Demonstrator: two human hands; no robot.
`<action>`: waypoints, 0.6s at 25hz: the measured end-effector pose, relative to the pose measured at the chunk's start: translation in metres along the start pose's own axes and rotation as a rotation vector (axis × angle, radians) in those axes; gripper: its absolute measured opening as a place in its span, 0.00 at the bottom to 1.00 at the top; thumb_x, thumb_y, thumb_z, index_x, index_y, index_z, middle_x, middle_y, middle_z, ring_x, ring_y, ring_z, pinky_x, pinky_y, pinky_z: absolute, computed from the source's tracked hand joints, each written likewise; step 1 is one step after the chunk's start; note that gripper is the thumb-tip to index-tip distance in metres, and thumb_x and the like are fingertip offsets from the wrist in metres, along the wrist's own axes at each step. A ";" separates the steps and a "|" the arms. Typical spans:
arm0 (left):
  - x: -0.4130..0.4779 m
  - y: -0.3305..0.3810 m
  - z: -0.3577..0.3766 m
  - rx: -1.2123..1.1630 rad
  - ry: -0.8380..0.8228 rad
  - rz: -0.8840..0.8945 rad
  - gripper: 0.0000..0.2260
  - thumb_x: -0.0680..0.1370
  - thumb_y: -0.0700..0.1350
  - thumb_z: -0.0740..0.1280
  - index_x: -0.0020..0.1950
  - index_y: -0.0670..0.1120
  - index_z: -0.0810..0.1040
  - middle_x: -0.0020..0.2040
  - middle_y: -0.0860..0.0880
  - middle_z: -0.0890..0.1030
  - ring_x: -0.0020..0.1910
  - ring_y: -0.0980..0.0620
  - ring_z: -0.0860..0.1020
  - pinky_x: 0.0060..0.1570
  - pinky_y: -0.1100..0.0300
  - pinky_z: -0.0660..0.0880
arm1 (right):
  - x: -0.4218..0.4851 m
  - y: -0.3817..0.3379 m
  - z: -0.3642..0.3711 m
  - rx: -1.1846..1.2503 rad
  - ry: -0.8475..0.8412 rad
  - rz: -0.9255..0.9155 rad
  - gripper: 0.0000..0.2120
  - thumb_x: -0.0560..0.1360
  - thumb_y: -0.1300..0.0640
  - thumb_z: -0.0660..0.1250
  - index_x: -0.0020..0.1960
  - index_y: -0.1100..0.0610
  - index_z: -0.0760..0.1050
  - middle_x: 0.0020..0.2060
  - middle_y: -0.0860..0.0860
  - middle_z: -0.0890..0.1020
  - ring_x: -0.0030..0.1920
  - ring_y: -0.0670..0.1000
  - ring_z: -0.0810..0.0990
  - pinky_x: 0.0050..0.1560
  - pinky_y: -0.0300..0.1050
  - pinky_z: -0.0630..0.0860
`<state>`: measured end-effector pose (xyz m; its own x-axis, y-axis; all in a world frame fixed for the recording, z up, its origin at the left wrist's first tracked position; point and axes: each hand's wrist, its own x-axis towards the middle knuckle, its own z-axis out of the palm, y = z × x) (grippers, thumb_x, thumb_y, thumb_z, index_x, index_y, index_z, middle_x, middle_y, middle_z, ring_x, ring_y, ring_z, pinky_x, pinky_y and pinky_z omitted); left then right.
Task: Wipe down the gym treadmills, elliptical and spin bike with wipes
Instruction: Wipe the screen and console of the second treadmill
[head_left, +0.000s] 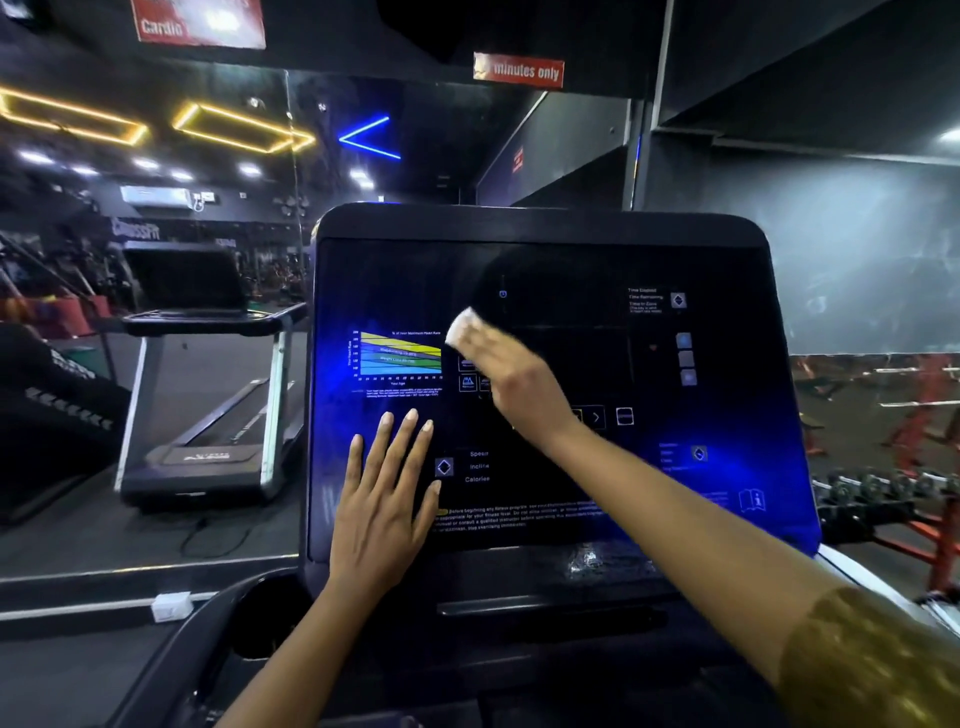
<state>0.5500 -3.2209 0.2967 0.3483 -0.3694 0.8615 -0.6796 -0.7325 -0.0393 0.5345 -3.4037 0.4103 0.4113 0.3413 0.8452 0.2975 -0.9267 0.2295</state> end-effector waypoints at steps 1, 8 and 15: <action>-0.002 -0.001 -0.002 -0.058 0.018 -0.009 0.24 0.82 0.55 0.47 0.75 0.44 0.59 0.75 0.47 0.62 0.75 0.47 0.57 0.74 0.49 0.50 | -0.022 -0.012 0.002 0.017 -0.043 -0.054 0.28 0.68 0.74 0.49 0.65 0.65 0.72 0.65 0.60 0.73 0.66 0.56 0.71 0.69 0.45 0.64; -0.029 -0.032 -0.019 -0.220 0.103 -0.168 0.26 0.78 0.51 0.56 0.75 0.46 0.58 0.75 0.47 0.59 0.76 0.48 0.54 0.74 0.50 0.47 | -0.115 -0.057 0.003 0.143 -0.171 -0.311 0.19 0.81 0.67 0.48 0.65 0.63 0.73 0.64 0.56 0.74 0.67 0.52 0.70 0.67 0.45 0.68; -0.025 -0.031 -0.024 -0.760 0.127 -0.628 0.36 0.73 0.63 0.53 0.77 0.48 0.55 0.74 0.55 0.58 0.68 0.68 0.56 0.60 0.83 0.51 | 0.015 -0.031 0.012 0.088 0.027 0.056 0.23 0.72 0.69 0.50 0.61 0.64 0.76 0.59 0.58 0.79 0.61 0.56 0.77 0.59 0.51 0.75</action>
<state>0.5470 -3.1749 0.2886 0.7451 0.0564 0.6646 -0.6442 -0.1970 0.7390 0.5417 -3.3676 0.4095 0.4064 0.2842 0.8684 0.3502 -0.9263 0.1392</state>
